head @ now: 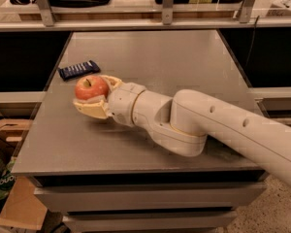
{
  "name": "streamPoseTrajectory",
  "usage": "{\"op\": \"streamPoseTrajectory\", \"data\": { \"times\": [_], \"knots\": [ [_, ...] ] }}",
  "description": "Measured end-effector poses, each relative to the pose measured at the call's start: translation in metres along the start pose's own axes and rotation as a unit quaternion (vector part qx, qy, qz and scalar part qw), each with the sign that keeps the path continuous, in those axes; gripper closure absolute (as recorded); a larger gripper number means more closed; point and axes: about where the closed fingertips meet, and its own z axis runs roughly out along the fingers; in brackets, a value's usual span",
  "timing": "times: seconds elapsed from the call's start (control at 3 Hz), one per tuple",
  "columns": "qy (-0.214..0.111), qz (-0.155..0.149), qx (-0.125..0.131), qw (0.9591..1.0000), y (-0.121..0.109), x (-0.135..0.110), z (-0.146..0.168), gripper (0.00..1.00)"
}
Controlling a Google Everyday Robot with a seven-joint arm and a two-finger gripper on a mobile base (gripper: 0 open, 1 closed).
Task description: Move apple near rxbar blueberry
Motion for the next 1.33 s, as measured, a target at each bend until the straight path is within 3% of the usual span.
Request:
{"op": "streamPoseTrajectory", "data": {
  "times": [0.67, 1.33],
  "knots": [
    [-0.019, -0.008, -0.035, 0.9992, -0.004, -0.007, 0.037, 1.0],
    [-0.019, -0.009, -0.065, 0.9977, -0.011, -0.004, 0.071, 1.0]
  ]
}}
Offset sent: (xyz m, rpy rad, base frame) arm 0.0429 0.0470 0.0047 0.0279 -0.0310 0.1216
